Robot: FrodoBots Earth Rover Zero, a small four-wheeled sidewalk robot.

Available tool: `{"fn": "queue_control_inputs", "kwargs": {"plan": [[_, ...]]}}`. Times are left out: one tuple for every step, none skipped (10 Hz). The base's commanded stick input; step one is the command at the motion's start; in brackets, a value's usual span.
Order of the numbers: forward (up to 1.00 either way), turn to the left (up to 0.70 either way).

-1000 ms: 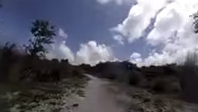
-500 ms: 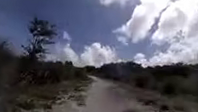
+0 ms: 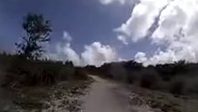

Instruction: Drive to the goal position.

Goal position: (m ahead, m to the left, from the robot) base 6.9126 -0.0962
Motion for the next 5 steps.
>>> {"fn": "queue_control_inputs", "kwargs": {"plan": [[1.0, 0.0], [1.0, 0.0], [1.0, 0.0], [1.0, 0.0], [1.0, 0.0]]}}
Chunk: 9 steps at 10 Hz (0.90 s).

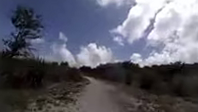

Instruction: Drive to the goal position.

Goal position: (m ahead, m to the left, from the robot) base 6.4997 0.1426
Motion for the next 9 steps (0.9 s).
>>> {"fn": "queue_control_inputs", "kwargs": {"plan": [[1.0, 0.0], [1.0, 0.0], [1.0, 0.0], [1.0, 0.0], [1.0, 0.0], [1.0, 0.4], [1.0, 0.4], [1.0, 0.4], [1.0, 0.4]]}}
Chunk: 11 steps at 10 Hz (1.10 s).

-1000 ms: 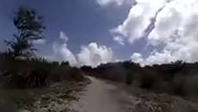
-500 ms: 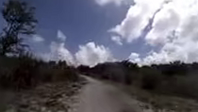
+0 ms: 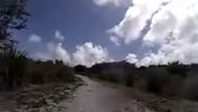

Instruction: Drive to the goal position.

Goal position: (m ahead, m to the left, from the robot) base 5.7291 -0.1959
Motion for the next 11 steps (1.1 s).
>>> {"fn": "queue_control_inputs", "kwargs": {"plan": [[1.0, 0.4], [1.0, 0.0], [1.0, 0.0], [1.0, 0.0], [1.0, 0.0], [1.0, 0.0], [1.0, 0.0], [1.0, 0.0], [1.0, 0.0], [1.0, 0.0], [1.0, 0.0]]}}
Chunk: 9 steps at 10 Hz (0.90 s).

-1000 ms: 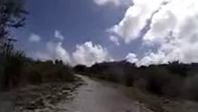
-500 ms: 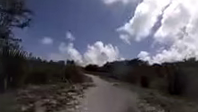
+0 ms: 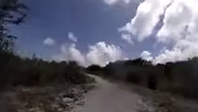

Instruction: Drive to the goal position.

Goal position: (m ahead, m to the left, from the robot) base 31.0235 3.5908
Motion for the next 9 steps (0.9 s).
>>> {"fn": "queue_control_inputs", "kwargs": {"plan": [[1.0, 0.0], [1.0, 0.0], [1.0, 0.0], [1.0, 0.0], [1.0, 0.0], [1.0, 0.0], [1.0, 0.0], [1.0, 0.0], [1.0, 0.0]]}}
